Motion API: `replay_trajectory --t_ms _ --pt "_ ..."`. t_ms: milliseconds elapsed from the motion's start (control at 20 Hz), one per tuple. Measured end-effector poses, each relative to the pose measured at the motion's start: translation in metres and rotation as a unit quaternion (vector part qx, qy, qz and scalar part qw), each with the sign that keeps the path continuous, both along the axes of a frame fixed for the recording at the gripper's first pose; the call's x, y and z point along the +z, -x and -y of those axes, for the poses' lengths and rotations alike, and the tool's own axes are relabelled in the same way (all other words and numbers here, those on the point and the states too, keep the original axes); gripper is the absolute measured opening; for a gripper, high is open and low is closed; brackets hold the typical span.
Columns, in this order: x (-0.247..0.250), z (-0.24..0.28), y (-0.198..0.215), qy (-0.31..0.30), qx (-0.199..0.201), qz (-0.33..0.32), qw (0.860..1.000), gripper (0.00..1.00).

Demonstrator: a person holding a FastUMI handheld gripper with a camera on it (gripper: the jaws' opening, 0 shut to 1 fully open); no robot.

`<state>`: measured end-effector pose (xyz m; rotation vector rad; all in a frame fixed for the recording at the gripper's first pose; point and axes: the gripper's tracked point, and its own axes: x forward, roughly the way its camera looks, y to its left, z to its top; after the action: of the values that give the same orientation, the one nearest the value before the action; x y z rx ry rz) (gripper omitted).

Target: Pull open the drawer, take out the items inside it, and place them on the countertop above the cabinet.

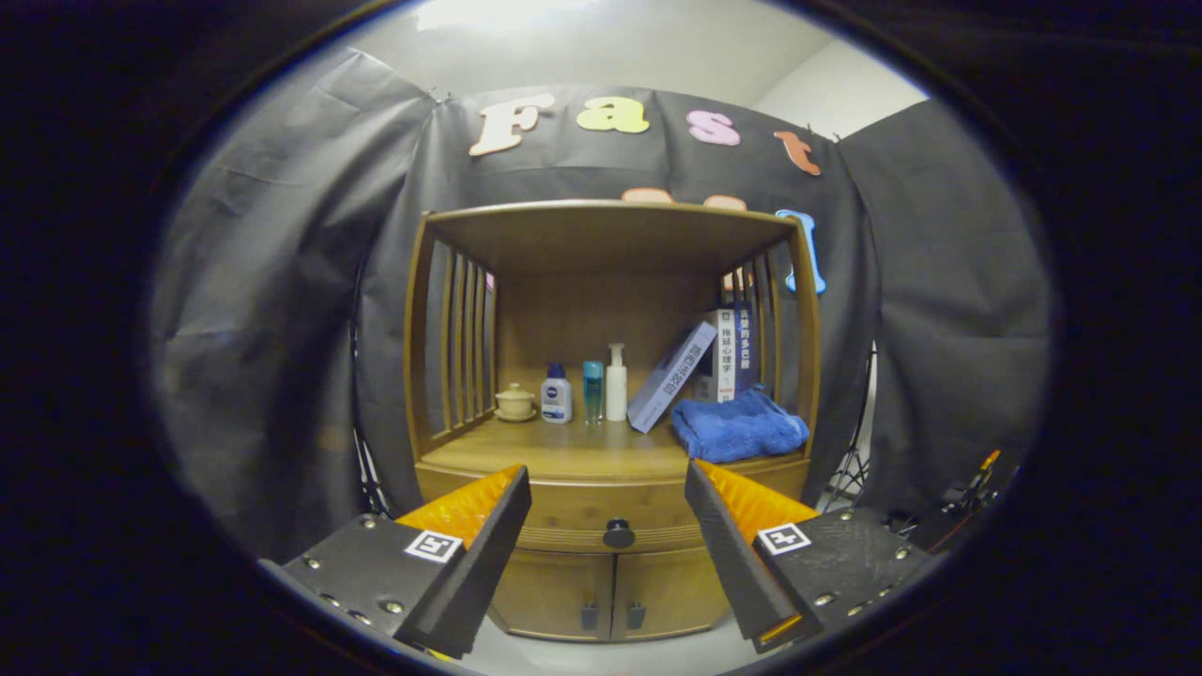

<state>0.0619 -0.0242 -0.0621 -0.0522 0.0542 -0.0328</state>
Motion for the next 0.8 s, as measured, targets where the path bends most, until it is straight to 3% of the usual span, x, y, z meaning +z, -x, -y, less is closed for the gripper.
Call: replay_trajectory --t_ms 300,700,800 --pt "-0.079 0.013 -0.062 0.027 0.014 -0.025 0.999 0.99" --pt "-0.179 0.025 -0.126 -0.014 0.023 -0.099 0.995 0.98" --pt "-0.185 0.018 -0.141 -0.03 0.046 -0.097 0.994 0.75"
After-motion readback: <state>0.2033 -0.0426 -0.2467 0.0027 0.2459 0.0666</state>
